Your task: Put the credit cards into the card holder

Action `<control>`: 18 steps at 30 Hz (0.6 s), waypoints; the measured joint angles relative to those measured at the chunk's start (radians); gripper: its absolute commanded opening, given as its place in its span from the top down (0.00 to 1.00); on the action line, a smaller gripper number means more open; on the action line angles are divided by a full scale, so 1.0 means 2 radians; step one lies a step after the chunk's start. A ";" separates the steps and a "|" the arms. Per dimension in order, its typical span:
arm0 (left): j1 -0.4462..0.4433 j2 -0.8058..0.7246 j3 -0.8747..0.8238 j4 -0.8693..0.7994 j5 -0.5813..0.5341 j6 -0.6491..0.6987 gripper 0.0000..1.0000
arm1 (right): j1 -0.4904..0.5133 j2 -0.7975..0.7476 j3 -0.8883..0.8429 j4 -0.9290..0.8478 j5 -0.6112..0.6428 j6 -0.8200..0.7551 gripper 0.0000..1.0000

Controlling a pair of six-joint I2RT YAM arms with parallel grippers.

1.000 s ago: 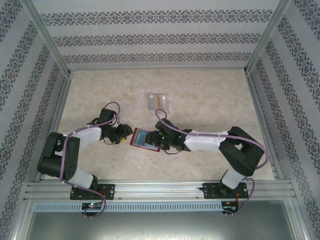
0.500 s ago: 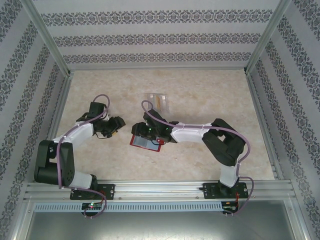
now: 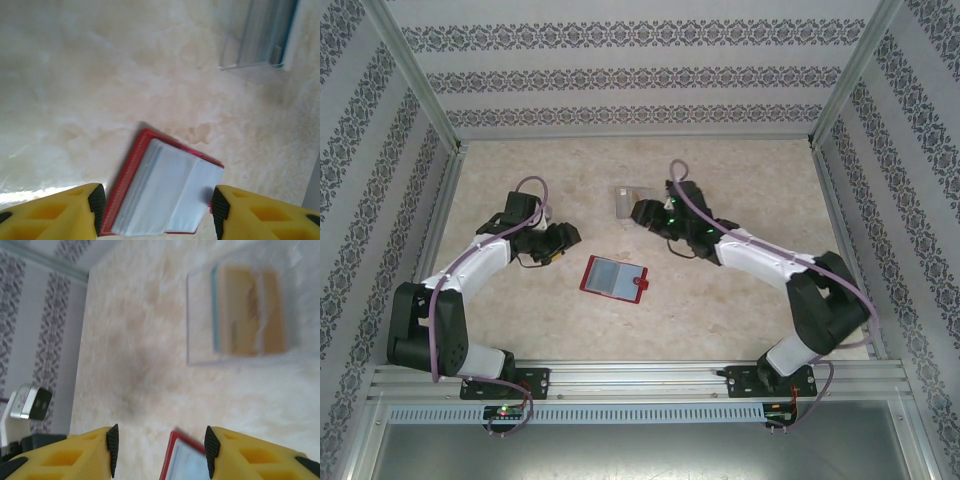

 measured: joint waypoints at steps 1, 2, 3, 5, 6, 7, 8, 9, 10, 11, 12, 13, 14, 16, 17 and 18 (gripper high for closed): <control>-0.008 0.000 0.012 -0.005 -0.006 0.000 0.38 | -0.009 -0.012 -0.004 -0.005 0.002 -0.009 0.49; -0.014 0.000 0.023 -0.006 -0.010 -0.001 0.38 | -0.014 -0.020 -0.006 -0.010 0.004 -0.016 0.49; -0.022 0.001 0.036 -0.010 -0.015 -0.001 0.38 | -0.020 -0.029 -0.009 -0.015 0.006 -0.023 0.49; -0.037 0.011 0.069 -0.013 -0.023 -0.002 0.38 | -0.030 -0.040 -0.014 -0.023 0.009 -0.035 0.49; -0.044 0.019 0.087 -0.016 -0.027 -0.002 0.38 | -0.035 -0.045 -0.017 -0.027 0.011 -0.041 0.48; -0.051 0.031 0.106 -0.016 -0.032 -0.002 0.38 | -0.040 -0.050 -0.020 -0.031 0.013 -0.047 0.48; -0.057 0.042 0.121 -0.017 -0.036 -0.002 0.38 | -0.043 -0.053 -0.023 -0.035 0.016 -0.053 0.48; -0.065 0.057 0.141 -0.019 -0.040 -0.003 0.39 | -0.047 -0.059 -0.025 -0.042 0.020 -0.058 0.48; -0.072 0.073 0.160 -0.022 -0.041 -0.004 0.39 | -0.049 -0.067 -0.029 -0.049 0.025 -0.064 0.48; -0.080 0.093 0.182 -0.023 -0.041 -0.005 0.39 | -0.050 -0.076 -0.032 -0.054 0.028 -0.069 0.47; -0.086 0.109 0.200 -0.025 -0.041 -0.006 0.40 | -0.050 -0.085 -0.036 -0.057 0.032 -0.073 0.47; -0.093 0.130 0.221 -0.027 -0.041 -0.006 0.40 | -0.050 -0.095 -0.039 -0.060 0.033 -0.076 0.47; -0.099 0.152 0.242 -0.030 -0.041 -0.007 0.40 | -0.050 -0.107 -0.043 -0.063 0.035 -0.081 0.47; -0.109 0.192 0.276 -0.031 -0.041 -0.009 0.40 | -0.050 -0.125 -0.047 -0.068 0.038 -0.088 0.47; -0.114 0.211 0.292 -0.032 -0.040 -0.010 0.41 | -0.050 -0.133 -0.049 -0.071 0.038 -0.093 0.47; -0.117 0.227 0.306 -0.034 -0.039 -0.011 0.41 | -0.051 -0.139 -0.051 -0.074 0.039 -0.096 0.47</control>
